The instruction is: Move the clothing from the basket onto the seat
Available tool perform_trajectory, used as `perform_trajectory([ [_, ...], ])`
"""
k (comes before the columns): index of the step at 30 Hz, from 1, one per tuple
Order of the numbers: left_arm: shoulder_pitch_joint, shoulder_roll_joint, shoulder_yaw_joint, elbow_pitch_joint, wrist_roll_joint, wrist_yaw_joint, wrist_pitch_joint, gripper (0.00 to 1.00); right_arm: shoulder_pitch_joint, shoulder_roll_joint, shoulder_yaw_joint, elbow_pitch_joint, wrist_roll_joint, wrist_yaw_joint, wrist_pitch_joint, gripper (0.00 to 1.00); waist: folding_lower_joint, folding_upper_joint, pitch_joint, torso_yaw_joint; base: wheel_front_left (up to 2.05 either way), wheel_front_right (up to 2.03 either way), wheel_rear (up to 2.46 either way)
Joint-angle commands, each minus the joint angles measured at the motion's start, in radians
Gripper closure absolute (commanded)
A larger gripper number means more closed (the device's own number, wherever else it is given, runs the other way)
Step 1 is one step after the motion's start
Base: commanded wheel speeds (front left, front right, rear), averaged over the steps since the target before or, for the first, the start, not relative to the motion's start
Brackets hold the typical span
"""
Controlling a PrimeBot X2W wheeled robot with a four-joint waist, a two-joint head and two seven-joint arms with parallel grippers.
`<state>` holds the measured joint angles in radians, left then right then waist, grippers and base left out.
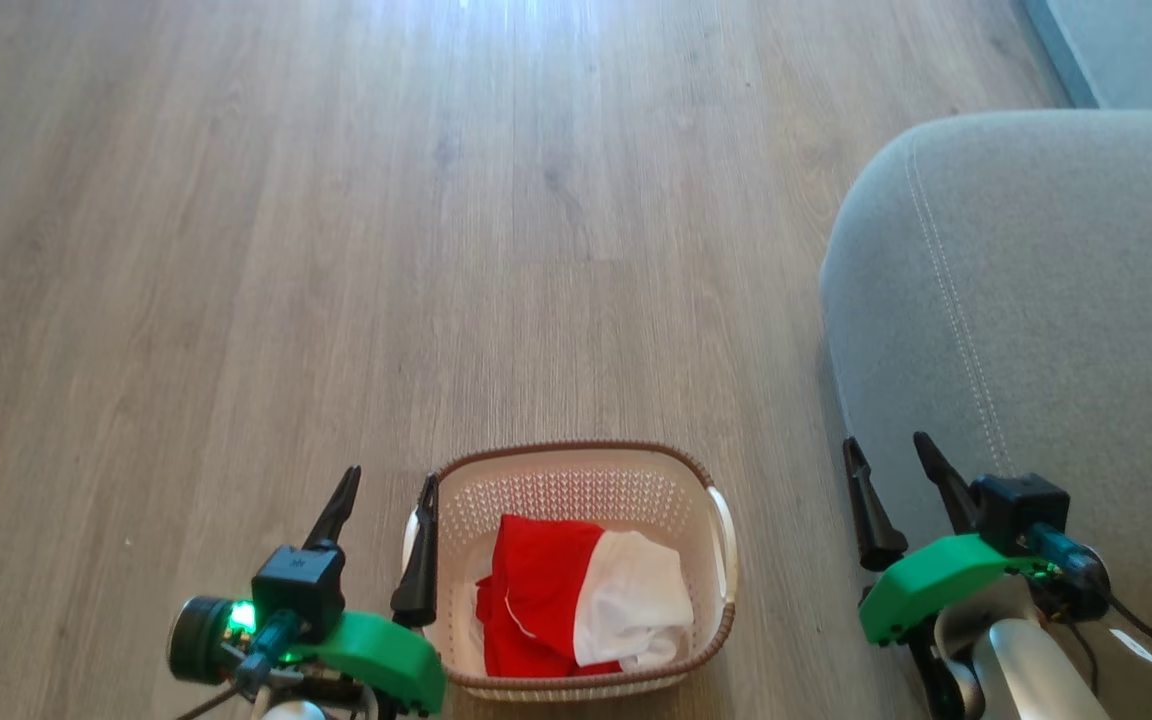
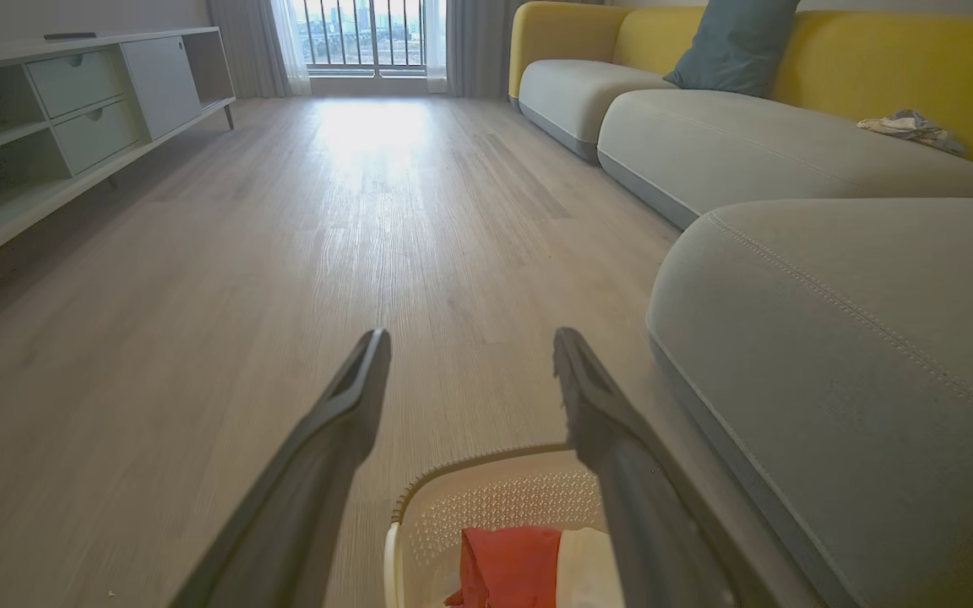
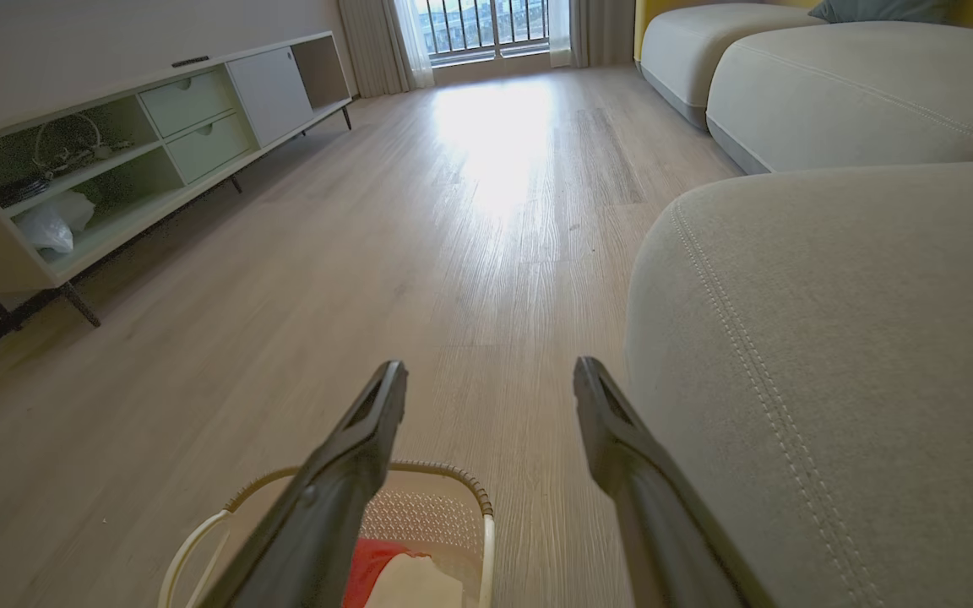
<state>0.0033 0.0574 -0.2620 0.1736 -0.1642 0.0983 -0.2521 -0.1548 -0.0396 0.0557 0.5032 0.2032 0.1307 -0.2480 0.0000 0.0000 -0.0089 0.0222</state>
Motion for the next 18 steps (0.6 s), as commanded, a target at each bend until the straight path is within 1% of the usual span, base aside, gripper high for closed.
perform_trajectory([
  [1, -0.039, -0.007, 0.023, -0.028, -0.016, -0.012, -0.010, 0.00, -0.046, -0.011, 0.010, -0.035, -0.022, 0.000, -0.014, 0.00, 0.0000, 0.0000, 0.023, -0.013, 0.00, 0.00, 0.00],
  [4, -0.047, -0.007, 0.020, -0.024, -0.007, -0.018, -0.010, 0.00, -0.046, -0.011, 0.001, -0.045, -0.041, 0.000, -0.014, 0.00, 0.0000, 0.0000, 0.055, -0.020, 0.00, 0.00, 0.00],
  [8, -0.094, -0.007, 0.029, -0.009, -0.015, -0.048, -0.010, 0.00, -0.057, -0.011, -0.031, -0.103, -0.085, 0.000, -0.014, 0.00, 0.0000, 0.0000, 0.166, -0.040, 0.00, 0.00, 0.00],
  [11, -0.139, -0.007, 0.039, 0.016, 0.004, -0.070, -0.010, 0.00, -0.063, -0.011, -0.048, -0.156, -0.106, 0.000, -0.014, 0.00, 0.0000, 0.0000, 0.252, -0.054, 0.00, 0.00, 0.00],
  [13, -0.171, -0.007, 0.043, 0.052, -0.004, -0.091, -0.010, 0.00, -0.064, -0.011, -0.068, -0.193, -0.126, 0.000, -0.014, 0.00, 0.0000, 0.0000, 0.309, -0.063, 0.00, 0.00, 0.00],
  [16, -0.229, -0.007, 0.046, 0.118, 0.004, -0.134, -0.010, 0.00, -0.065, -0.011, -0.091, -0.240, -0.125, 0.000, -0.014, 0.00, 0.0000, 0.0000, 0.391, -0.077, 0.00, 0.00, 0.00],
  [17, -0.251, -0.007, 0.048, 0.139, 0.012, -0.144, -0.010, 0.00, -0.066, -0.011, -0.095, -0.256, -0.128, 0.000, -0.014, 0.00, 0.0000, 0.0000, 0.418, -0.081, 0.00, 0.00, 0.00],
  [18, -0.251, -0.007, 0.048, 0.139, 0.012, -0.144, -0.010, 0.00, -0.066, -0.011, -0.095, -0.256, -0.128, 0.000, -0.014, 0.00, 0.0000, 0.0000, 0.418, -0.081, 0.00, 0.00, 0.00],
])
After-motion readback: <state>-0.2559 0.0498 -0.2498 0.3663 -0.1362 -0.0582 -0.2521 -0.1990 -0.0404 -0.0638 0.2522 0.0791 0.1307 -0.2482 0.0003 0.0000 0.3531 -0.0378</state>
